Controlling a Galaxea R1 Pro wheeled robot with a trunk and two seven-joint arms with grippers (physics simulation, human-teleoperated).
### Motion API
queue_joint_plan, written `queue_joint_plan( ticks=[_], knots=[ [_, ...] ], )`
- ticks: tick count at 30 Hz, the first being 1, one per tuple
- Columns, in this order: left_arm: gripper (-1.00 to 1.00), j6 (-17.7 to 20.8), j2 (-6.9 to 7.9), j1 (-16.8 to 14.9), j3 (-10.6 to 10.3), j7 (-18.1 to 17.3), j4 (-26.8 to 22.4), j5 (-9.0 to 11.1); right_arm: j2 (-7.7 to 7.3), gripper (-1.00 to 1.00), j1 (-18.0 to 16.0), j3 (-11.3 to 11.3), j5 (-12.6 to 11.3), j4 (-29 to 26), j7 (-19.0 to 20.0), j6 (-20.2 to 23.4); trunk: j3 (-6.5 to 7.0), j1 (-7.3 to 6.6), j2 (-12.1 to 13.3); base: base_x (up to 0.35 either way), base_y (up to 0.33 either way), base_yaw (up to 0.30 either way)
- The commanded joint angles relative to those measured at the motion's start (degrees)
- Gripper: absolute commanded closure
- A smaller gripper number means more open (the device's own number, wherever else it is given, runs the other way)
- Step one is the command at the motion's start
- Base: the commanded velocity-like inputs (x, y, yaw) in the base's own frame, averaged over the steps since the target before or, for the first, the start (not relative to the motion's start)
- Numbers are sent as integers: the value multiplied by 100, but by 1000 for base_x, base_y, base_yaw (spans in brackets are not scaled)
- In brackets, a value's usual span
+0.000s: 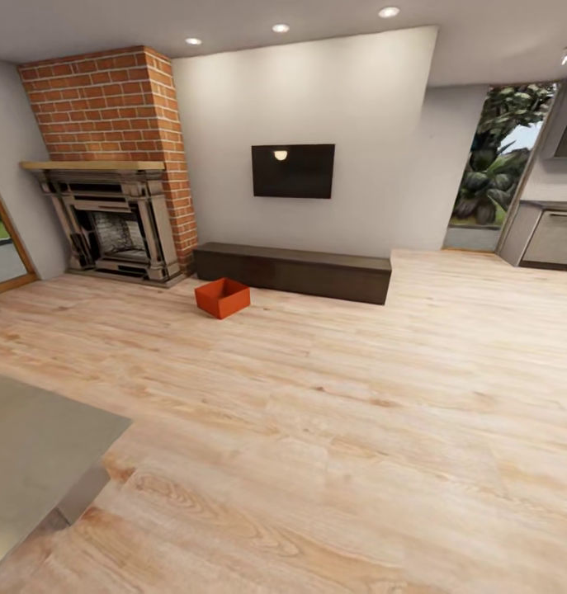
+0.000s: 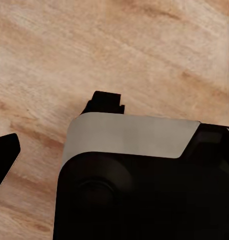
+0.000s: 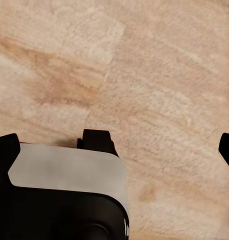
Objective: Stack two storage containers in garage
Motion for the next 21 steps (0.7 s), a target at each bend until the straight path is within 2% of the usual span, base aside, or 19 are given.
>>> queue_joint_plan(
  ticks=[1,21],
  knots=[
    [-100,17,-1,-4,-7,15,-3,51,4,-100,-5,48,-54,16,-7,-31,-5,3,-2,322,0,0],
    [-100,17,-1,-3,-7,15,-3,57,4,-100,-6,48,-55,16,-7,-31,-5,3,-2,322,0,0]
  ],
)
